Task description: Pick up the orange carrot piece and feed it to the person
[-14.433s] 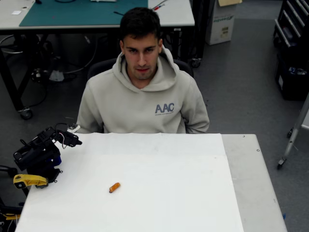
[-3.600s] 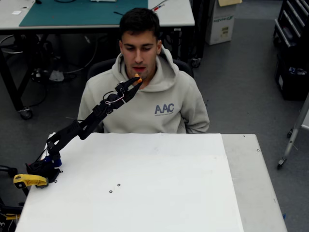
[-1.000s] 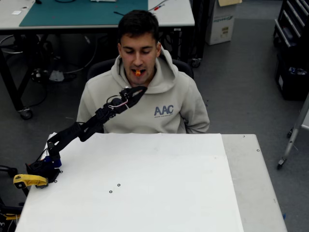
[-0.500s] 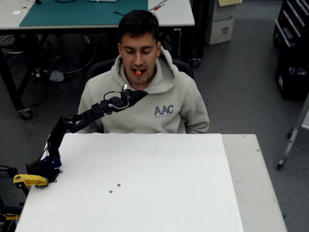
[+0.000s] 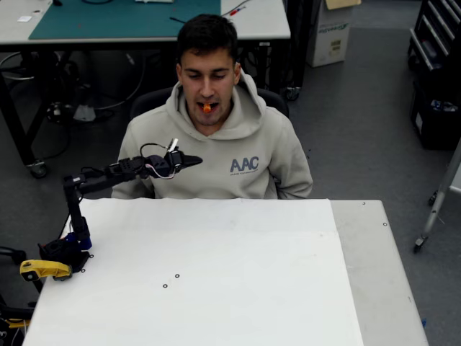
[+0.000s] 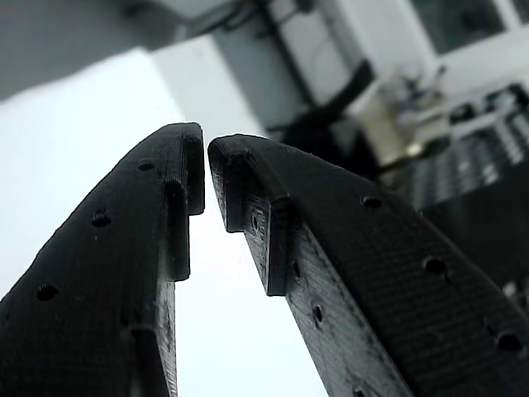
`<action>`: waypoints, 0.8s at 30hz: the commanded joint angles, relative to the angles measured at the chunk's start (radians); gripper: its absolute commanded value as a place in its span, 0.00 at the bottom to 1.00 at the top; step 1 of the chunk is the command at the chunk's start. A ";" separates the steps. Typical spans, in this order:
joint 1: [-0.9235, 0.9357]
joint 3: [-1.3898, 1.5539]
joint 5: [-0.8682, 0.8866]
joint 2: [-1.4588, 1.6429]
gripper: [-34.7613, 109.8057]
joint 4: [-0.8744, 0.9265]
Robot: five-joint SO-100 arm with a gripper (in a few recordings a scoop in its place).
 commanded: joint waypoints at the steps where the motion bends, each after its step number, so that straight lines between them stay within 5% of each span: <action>1: -0.002 0.172 0.130 0.236 0.22 0.002; 24: -0.261 1.183 0.597 0.997 0.22 0.055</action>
